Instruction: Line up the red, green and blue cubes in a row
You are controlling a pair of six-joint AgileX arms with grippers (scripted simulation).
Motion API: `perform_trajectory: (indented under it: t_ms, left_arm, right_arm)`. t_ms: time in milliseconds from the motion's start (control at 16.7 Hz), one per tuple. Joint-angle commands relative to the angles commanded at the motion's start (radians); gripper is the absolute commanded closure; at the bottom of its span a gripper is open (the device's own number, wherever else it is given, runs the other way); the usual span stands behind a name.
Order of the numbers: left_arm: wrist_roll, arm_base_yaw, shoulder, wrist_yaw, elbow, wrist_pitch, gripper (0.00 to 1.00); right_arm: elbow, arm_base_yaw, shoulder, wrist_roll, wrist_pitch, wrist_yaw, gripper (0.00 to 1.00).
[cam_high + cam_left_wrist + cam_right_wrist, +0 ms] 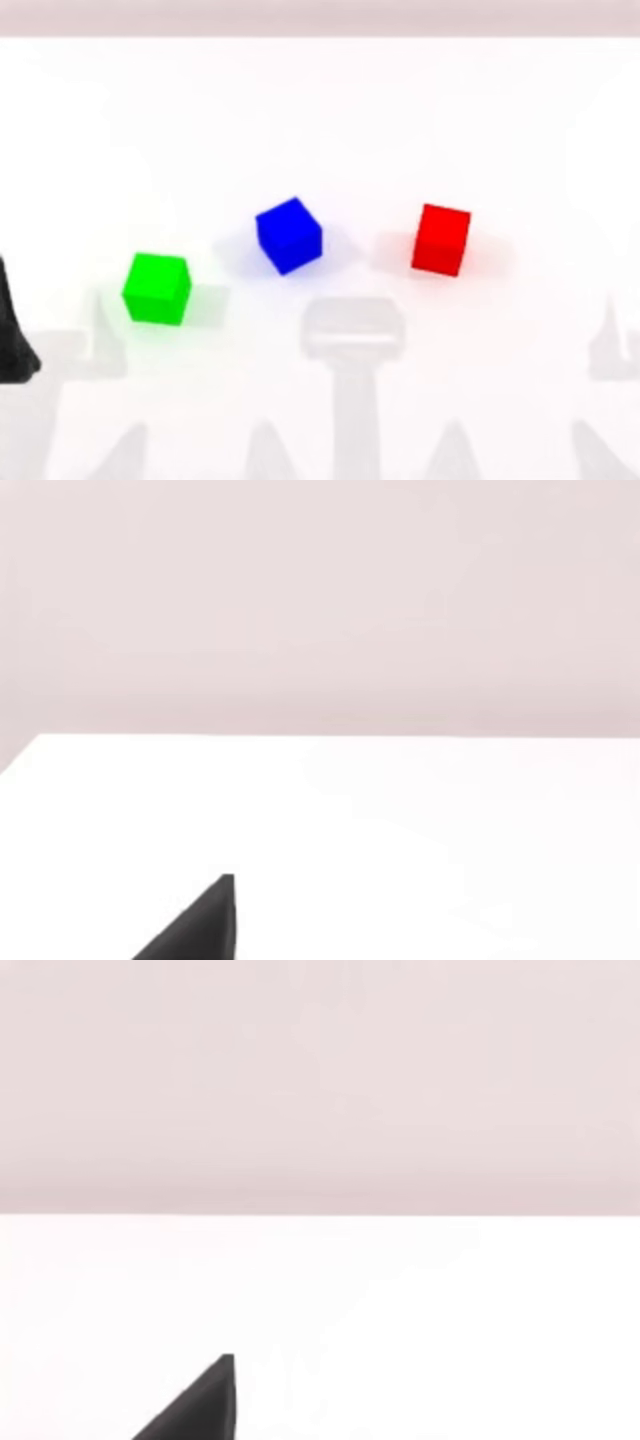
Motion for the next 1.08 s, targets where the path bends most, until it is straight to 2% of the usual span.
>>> perform_trajectory:
  t_ms: [240, 480, 720, 1080]
  left_arm:
    - [0.0, 0.0, 0.0, 0.0, 0.0, 0.0, 0.0]
    - [0.0, 0.0, 0.0, 0.0, 0.0, 0.0, 0.0]
    - [0.0, 0.0, 0.0, 0.0, 0.0, 0.0, 0.0]
    - [0.0, 0.0, 0.0, 0.0, 0.0, 0.0, 0.0]
  right_arm:
    - [0.03, 0.007, 0.03, -0.014, -0.022, 0.002, 0.0]
    - [0.217, 0.051, 0.215, -0.094, -0.149, 0.004, 0.0]
    - [0.553, 0.129, 0.569, -0.224, -0.359, 0.002, 0.0]
    - [1.157, 0.263, 1.299, -0.459, -0.75, 0.003, 0.0]
